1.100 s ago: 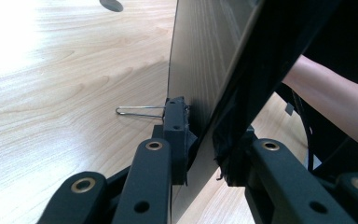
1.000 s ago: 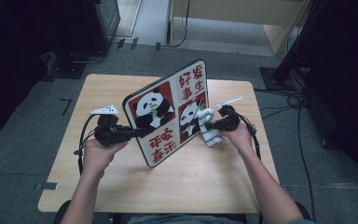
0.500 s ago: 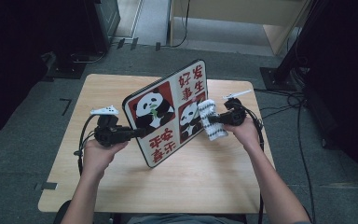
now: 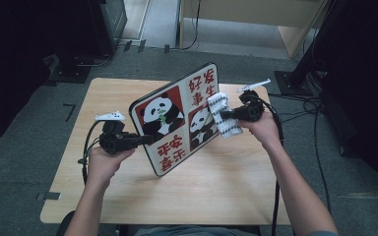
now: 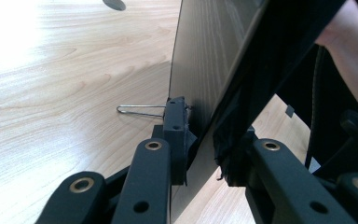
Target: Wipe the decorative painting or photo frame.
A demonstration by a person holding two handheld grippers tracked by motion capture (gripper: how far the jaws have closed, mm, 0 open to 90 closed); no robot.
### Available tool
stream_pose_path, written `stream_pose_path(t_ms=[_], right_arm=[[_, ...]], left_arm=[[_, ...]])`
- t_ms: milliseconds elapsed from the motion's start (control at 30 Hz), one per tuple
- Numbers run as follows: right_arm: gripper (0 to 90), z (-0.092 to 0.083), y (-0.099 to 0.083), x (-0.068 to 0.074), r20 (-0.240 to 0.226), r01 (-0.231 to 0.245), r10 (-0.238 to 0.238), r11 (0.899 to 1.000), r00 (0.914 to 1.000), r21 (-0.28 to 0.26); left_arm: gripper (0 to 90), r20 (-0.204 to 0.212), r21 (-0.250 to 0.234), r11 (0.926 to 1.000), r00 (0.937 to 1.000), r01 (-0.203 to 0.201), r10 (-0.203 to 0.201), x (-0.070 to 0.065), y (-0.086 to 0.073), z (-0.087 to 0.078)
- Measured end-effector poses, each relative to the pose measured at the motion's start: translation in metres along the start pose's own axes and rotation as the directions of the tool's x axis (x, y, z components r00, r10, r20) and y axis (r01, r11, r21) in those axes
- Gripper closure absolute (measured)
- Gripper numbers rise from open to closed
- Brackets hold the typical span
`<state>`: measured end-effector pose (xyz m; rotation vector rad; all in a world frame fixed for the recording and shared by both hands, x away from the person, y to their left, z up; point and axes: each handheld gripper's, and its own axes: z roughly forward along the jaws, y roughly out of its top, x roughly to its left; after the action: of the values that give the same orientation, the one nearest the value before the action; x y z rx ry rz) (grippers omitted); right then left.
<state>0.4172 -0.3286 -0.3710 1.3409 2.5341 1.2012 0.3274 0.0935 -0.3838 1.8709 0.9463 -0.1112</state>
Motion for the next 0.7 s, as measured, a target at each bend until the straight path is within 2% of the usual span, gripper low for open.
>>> stream_pose_path(t_ms=[33, 133, 167, 233, 267, 333, 433, 700], right_arm=[[81.2, -0.006, 0.009, 0.003, 0.005, 0.017, -0.017, 1.000, 0.9998, 0.000], [81.2, -0.011, 0.016, 0.006, 0.010, 0.033, -0.033, 0.999, 0.9994, 0.000], [81.2, -0.017, 0.025, 0.010, 0.008, 0.046, -0.046, 0.999, 0.9989, -0.006], [81.2, -0.019, 0.028, 0.011, 0.010, 0.053, -0.053, 0.999, 0.9986, -0.008], [81.2, -0.025, 0.036, 0.016, 0.014, 0.071, -0.070, 0.997, 0.9974, -0.019], [81.2, -0.027, 0.038, 0.018, 0.014, 0.076, -0.075, 0.997, 0.9971, -0.020], [81.2, -0.033, 0.051, 0.028, 0.013, 0.105, -0.105, 0.994, 0.9944, -0.026], [81.1, -0.043, 0.075, 0.047, 0.015, 0.145, -0.144, 0.989, 0.9894, -0.034]], left_arm=[[76.2, -0.001, 0.000, 1.0000, 1.0000, 0.000, 0.000, 0.000, 0.000, 0.000], [76.3, -0.003, 0.000, 1.0000, 1.0000, -0.001, 0.001, 0.000, 0.000, 0.000], [76.3, -0.003, -0.001, 1.0000, 1.0000, -0.001, 0.001, 0.000, 0.000, 0.000], [76.3, -0.003, -0.001, 1.0000, 1.0000, -0.001, 0.001, 0.000, 0.000, 0.000], [76.3, -0.003, -0.001, 1.0000, 1.0000, -0.001, 0.001, 0.000, 0.000, 0.000], [76.3, -0.002, -0.001, 1.0000, 1.0000, -0.001, 0.001, 0.000, 0.000, 0.000], [76.3, -0.003, -0.001, 1.0000, 1.0000, -0.001, 0.001, 0.000, 0.000, 0.000], [76.3, 0.001, -0.001, 1.0000, 1.0000, -0.002, 0.002, 0.001, 0.000, 0.000]])
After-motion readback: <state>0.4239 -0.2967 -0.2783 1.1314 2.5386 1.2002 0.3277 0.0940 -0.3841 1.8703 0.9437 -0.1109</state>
